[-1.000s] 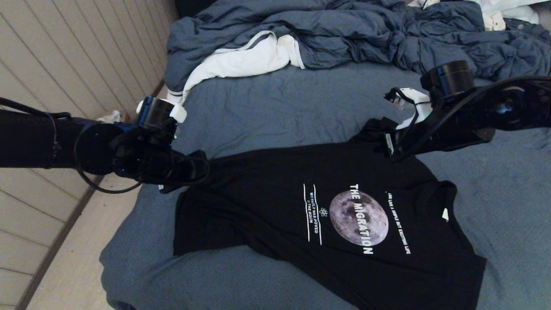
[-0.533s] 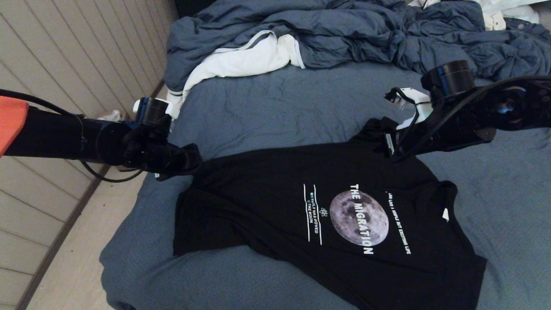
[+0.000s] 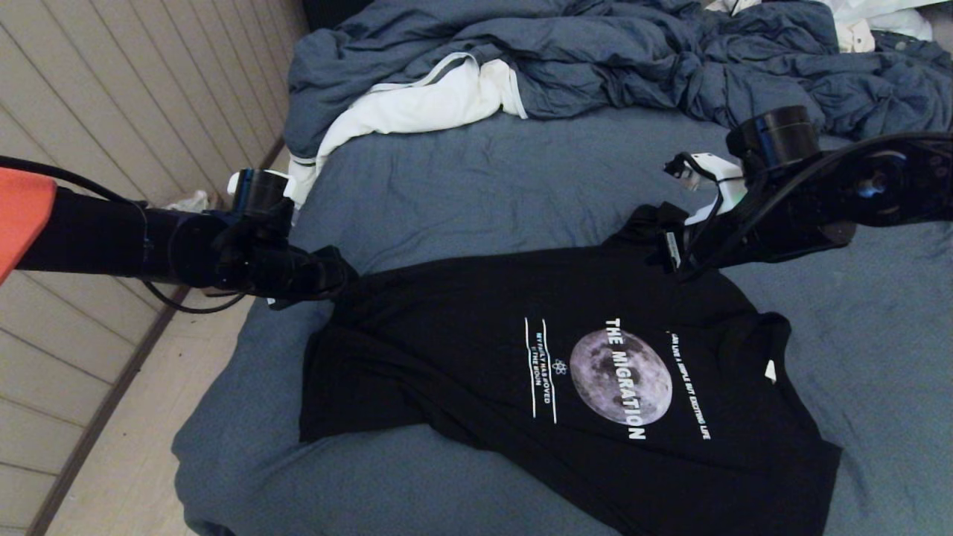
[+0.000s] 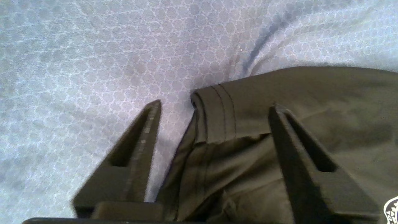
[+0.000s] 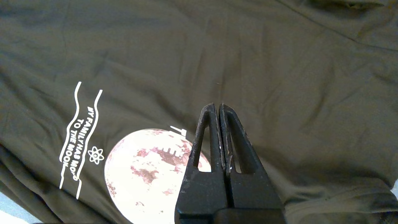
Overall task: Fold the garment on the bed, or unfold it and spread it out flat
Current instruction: Unford the black T-shirt
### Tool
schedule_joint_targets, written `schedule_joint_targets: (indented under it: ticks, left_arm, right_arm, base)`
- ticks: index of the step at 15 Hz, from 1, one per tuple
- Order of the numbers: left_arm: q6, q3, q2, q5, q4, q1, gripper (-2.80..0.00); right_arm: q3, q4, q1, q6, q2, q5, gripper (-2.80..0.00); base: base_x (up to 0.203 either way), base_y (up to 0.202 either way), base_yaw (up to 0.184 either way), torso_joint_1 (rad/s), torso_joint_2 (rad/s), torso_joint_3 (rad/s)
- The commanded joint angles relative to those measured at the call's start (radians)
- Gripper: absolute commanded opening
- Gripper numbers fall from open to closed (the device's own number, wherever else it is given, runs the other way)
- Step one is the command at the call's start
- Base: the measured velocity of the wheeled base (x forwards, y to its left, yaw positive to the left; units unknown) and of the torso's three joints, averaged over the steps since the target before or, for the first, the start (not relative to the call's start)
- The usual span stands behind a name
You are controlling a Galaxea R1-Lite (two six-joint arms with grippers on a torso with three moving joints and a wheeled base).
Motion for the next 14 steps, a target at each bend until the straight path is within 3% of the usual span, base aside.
schedule_joint_targets:
  ticks: [1,5,6,14]
  left_arm:
    - [-0.004,-0.001,0.032,0.0,-0.013,0.0,0.0]
    - [-0.003,-0.022,0.08,0.001,-0.052,0.0,0.0]
    - [-0.003,-0.033,0.088,0.002,-0.052,0.0,-2.8]
    - [-0.005,-0.054,0.092,0.002,-0.054,0.0,-2.8]
  right_arm:
    - [0.007,-0.003,0.001,-0.001,0.0,0.001,-2.8]
    - [0.007,-0.004,0.001,-0.001,0.001,0.001,-2.8]
    - [0.007,-0.004,-0.001,-0.001,0.001,0.001,-2.8]
    - [0.007,-0.004,-0.001,0.001,0.0,0.001,-2.8]
  base:
    - [0.0,0.0,0.0,0.0,0.0,0.0]
    - [0.0,0.0,0.0,0.0,0.0,0.0]
    - [0.0,0.0,0.0,0.0,0.0,0.0]
    - [0.0,0.0,0.0,0.0,0.0,0.0]
